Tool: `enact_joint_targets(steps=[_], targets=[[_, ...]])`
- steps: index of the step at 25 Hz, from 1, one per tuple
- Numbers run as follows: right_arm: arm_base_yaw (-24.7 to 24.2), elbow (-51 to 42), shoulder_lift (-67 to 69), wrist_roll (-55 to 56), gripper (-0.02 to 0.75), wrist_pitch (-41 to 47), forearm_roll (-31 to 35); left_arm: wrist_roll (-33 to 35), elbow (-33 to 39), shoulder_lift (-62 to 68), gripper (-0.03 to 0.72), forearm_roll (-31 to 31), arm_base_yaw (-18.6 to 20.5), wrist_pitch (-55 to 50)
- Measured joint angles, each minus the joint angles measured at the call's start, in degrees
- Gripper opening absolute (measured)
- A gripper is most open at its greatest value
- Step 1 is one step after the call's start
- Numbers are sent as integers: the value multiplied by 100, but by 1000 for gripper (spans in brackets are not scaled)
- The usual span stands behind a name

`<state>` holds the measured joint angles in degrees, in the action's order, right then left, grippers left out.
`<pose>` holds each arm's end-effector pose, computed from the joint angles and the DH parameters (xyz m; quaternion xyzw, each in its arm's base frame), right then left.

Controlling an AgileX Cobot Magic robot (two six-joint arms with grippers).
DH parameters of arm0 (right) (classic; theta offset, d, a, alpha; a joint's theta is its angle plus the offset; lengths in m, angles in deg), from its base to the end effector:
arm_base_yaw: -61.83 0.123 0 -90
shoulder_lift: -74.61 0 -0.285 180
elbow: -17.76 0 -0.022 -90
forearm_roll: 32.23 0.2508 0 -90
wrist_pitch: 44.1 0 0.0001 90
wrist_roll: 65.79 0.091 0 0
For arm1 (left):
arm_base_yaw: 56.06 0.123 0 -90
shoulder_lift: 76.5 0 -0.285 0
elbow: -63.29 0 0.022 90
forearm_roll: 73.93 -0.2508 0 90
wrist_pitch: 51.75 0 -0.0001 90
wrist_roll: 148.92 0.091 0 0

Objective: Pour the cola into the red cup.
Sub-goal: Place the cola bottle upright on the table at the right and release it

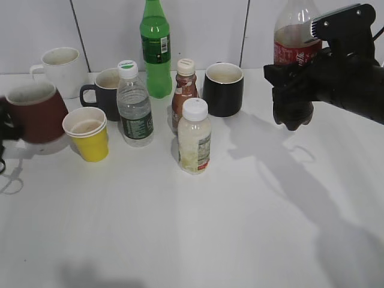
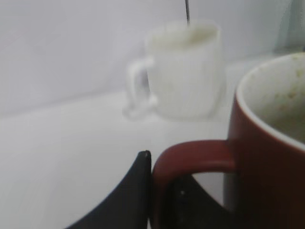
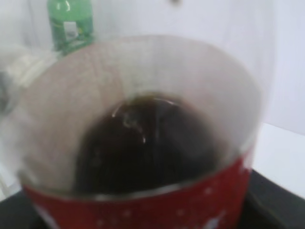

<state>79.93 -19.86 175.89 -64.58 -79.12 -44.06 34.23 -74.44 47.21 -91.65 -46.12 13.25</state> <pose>0.3053 0.1110 0.2053 -0.2168 0.7596 0.0975 0.6054 0.3252 0.0315 0.1037 0.0936 0.7692 0.0058 0.6321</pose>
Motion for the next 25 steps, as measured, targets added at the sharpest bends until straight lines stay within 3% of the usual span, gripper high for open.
enact_joint_targets(steps=[14,25], targets=[[0,0,0,117,471,-5,0,6,-389,900,52,41,0,244],[0,0,0,135,471,-12,-2,-51,-181,895,147,34,0,418]])
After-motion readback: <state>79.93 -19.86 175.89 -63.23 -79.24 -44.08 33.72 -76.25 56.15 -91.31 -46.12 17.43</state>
